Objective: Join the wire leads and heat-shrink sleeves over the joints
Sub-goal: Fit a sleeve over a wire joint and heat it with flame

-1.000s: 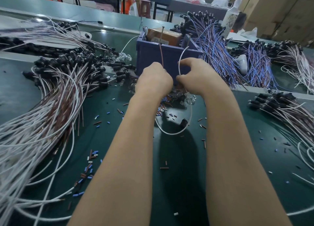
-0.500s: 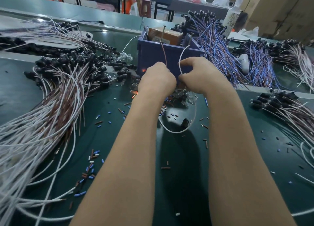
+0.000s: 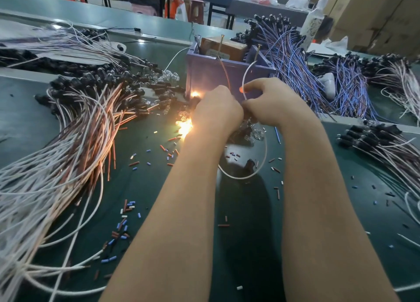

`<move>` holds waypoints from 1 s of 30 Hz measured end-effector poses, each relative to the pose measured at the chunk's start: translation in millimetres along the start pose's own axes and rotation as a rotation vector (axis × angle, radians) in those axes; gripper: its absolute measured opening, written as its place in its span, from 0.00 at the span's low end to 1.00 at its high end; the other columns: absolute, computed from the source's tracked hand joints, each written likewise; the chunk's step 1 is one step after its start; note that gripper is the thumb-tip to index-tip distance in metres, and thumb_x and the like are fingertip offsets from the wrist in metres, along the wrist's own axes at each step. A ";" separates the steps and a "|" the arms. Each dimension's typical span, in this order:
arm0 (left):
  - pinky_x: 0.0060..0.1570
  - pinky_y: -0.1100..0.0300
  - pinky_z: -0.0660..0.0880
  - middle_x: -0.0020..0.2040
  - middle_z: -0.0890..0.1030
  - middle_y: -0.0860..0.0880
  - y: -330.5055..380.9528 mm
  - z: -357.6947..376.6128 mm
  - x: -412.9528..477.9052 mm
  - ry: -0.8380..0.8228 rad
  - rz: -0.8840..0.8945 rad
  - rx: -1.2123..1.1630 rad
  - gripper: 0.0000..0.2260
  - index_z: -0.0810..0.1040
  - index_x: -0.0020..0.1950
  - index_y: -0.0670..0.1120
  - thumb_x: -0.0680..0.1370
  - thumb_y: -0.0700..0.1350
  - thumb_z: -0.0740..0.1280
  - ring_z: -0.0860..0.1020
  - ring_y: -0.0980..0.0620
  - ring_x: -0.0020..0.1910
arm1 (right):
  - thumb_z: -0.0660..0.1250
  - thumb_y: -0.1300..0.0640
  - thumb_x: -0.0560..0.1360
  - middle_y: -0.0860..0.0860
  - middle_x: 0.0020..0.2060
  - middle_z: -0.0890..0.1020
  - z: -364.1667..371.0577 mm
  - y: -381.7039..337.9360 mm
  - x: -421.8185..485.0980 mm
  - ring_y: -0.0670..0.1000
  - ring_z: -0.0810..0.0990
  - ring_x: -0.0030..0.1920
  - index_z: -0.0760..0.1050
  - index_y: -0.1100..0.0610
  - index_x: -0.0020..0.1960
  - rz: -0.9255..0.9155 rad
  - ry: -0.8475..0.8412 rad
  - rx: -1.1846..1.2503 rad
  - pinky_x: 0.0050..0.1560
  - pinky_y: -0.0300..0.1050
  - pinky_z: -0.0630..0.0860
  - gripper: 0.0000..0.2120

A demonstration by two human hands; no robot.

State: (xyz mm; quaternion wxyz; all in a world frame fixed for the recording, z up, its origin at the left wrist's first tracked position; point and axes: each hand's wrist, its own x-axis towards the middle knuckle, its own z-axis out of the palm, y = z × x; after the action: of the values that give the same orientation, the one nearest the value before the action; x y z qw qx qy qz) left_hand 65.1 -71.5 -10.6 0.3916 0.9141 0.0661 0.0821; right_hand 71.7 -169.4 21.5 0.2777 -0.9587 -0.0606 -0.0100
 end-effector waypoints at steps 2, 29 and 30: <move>0.43 0.55 0.67 0.53 0.78 0.39 -0.2 0.4 0.2 -0.005 0.004 -0.004 0.09 0.74 0.52 0.40 0.80 0.43 0.57 0.73 0.41 0.48 | 0.62 0.64 0.74 0.54 0.52 0.80 -0.2 -0.7 -0.9 0.55 0.79 0.51 0.74 0.49 0.64 -0.006 -0.001 0.002 0.49 0.44 0.76 0.21; 0.54 0.45 0.78 0.51 0.80 0.34 -5.5 -3.6 7.8 -0.082 -0.080 -0.181 0.10 0.70 0.56 0.37 0.77 0.39 0.56 0.80 0.35 0.51 | 0.63 0.64 0.74 0.53 0.47 0.79 1.0 0.0 -0.7 0.54 0.79 0.48 0.77 0.51 0.61 -0.055 -0.021 -0.017 0.45 0.44 0.75 0.18; 0.54 0.45 0.78 0.51 0.80 0.34 -5.9 -2.8 7.9 -0.082 -0.073 -0.176 0.11 0.70 0.57 0.37 0.78 0.40 0.56 0.80 0.35 0.51 | 0.63 0.65 0.74 0.53 0.47 0.80 1.3 0.2 -0.5 0.55 0.79 0.48 0.77 0.52 0.60 -0.054 -0.020 -0.023 0.45 0.45 0.75 0.17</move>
State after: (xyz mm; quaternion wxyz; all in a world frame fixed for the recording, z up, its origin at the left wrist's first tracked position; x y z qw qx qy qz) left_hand 71.9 -64.1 -12.2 0.4755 0.8757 0.0756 0.0356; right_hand 71.2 -168.9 20.3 0.2658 -0.9599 -0.0893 -0.0087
